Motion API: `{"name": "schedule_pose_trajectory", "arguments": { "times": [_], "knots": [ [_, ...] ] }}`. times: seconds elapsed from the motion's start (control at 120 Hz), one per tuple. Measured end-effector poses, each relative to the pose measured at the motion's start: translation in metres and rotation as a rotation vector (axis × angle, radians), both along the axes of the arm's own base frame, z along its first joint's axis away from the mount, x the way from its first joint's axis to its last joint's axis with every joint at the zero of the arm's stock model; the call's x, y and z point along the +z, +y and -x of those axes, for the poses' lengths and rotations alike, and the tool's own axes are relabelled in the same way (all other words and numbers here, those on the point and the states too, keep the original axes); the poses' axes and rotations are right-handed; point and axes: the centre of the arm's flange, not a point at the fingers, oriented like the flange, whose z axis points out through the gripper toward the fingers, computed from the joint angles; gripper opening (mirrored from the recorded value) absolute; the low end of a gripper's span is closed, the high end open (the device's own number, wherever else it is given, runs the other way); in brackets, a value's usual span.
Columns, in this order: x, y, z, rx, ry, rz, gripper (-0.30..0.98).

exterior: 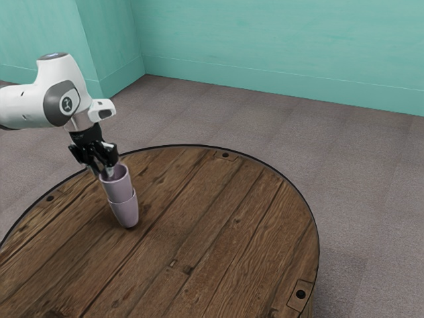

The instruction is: Place the right cup onto the left cup

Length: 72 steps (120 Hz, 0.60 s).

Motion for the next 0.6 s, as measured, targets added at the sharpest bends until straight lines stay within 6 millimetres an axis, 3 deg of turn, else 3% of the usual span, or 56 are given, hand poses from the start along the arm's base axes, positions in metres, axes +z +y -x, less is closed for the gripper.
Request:
{"name": "schedule_pose_trajectory", "arguments": {
  "times": [0.142,0.317,0.475,0.6],
  "knots": [
    [0.021,-0.005,0.002,-0.009,-0.036,-0.012,0.48],
    [0.050,-0.011,-0.007,-0.029,-0.083,-0.040,0.60],
    [0.122,-0.024,-0.032,-0.033,-0.139,-0.075,0.64],
    [0.160,-0.062,-0.044,-0.079,-0.137,-0.113,0.66]
  ]
}}
